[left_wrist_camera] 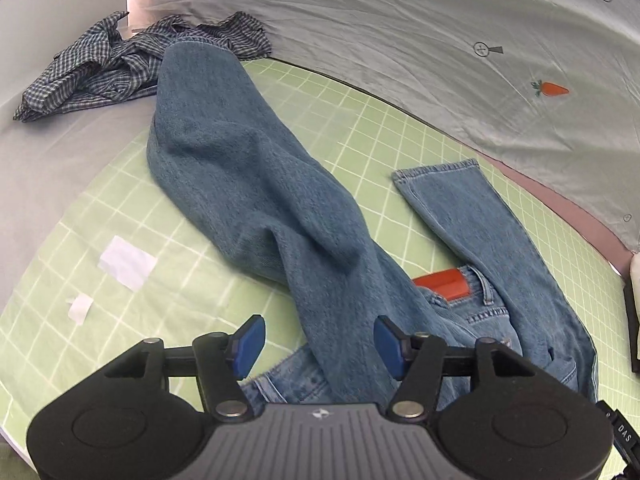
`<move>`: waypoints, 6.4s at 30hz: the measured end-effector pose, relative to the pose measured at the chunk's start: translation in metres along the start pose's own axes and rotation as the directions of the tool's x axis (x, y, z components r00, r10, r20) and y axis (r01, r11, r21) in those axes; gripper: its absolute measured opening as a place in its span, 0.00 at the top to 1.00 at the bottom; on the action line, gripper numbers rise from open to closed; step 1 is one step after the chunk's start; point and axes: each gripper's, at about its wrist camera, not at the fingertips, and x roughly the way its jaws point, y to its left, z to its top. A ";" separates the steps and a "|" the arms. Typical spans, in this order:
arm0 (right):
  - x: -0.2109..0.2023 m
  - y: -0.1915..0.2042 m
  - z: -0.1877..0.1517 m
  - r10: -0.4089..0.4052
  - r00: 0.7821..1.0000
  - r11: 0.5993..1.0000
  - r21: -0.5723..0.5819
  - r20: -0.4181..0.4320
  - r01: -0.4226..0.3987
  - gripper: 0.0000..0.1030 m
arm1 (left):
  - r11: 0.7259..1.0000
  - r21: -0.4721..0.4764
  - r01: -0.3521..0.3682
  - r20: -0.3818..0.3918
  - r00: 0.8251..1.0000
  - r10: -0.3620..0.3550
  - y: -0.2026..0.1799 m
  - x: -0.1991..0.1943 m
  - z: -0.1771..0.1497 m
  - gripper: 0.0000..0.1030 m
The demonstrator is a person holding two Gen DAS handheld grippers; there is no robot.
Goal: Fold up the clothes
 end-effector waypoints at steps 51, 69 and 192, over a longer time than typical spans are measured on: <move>0.016 -0.103 0.011 0.017 0.999 1.000 -0.010 -0.047 -0.018 0.20 | 0.973 0.125 0.192 0.091 0.975 -0.204 -0.118 -0.030 -0.076 0.45; 0.053 0.118 0.033 0.273 0.950 0.944 -0.149 -0.152 -0.295 0.20 | 0.994 -0.094 0.057 -0.218 0.973 -0.076 0.066 0.057 -0.041 0.40; 0.111 -0.055 0.031 -0.073 0.977 0.997 0.021 -0.202 0.079 0.33 | 0.867 0.462 0.188 -0.228 0.970 -0.089 -0.166 0.161 0.002 0.45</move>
